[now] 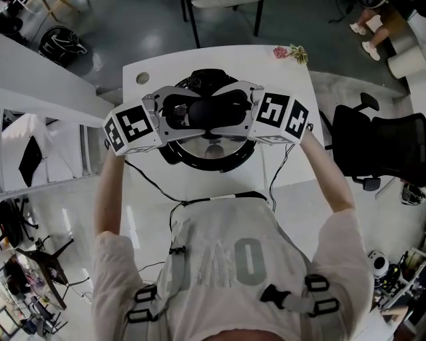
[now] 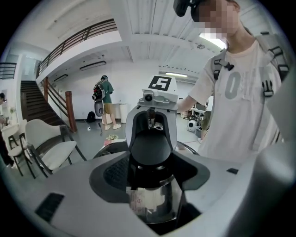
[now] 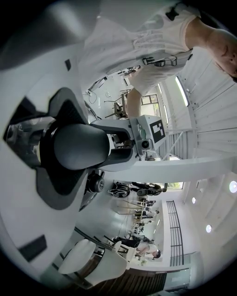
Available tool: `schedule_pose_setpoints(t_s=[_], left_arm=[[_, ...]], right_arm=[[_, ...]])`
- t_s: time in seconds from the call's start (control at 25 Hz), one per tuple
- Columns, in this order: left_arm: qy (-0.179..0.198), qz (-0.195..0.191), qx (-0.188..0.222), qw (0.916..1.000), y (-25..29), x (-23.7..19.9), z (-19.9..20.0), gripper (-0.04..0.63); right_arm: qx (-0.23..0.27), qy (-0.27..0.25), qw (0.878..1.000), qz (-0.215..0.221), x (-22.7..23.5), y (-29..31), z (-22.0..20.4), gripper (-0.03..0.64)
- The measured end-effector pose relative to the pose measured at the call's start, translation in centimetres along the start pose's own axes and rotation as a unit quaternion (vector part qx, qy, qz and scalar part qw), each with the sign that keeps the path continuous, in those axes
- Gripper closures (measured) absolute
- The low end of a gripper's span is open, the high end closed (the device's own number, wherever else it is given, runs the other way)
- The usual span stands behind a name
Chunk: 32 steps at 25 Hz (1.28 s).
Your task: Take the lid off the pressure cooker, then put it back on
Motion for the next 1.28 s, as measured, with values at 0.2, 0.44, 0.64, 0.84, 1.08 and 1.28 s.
schedule_pose_setpoints(t_s=[0.2, 0.44, 0.64, 0.84, 1.08, 1.28], left_arm=[[0.002, 0.0, 0.007, 1.0, -0.3, 0.1, 0.3, 0.321], [0.0, -0.001, 0.002, 1.0, -0.1, 0.2, 0.1, 0.324], [0.006, -0.004, -0.005, 1.0, -0.8, 0.0, 0.7, 0.325], [0.037, 0.012, 0.003, 0.9993, -1.7, 0.5, 2.0, 0.325], [0.043, 0.018, 0.0, 0.9989, -2.8, 1.7, 2.7, 0.325], [0.056, 0.024, 0.018, 0.998, -4.6, 3.9, 3.6, 0.325]], right_arm=[[-0.001, -0.002, 1.0, 0.001, -0.1, -0.3, 0.3, 0.331], [0.015, -0.007, 1.0, -0.005, -0.2, 0.0, -0.1, 0.333], [0.023, 0.001, 1.0, -0.009, -0.2, -0.4, 0.4, 0.331], [0.021, -0.024, 0.999, -0.042, -1.0, -1.9, 1.4, 0.33], [0.01, -0.033, 0.998, -0.046, -2.3, -2.6, 2.6, 0.33], [0.026, -0.031, 0.998, -0.054, -4.6, -3.5, 3.9, 0.33]])
Point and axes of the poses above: the fingertips, and each gripper's own axes: y forward along the fingers, x to its right, z out of its top, the point moved 8 cm from there along -y, backward along the fingers, and after that the axes turned 14 degrees about -x, right-handed, at the moved point
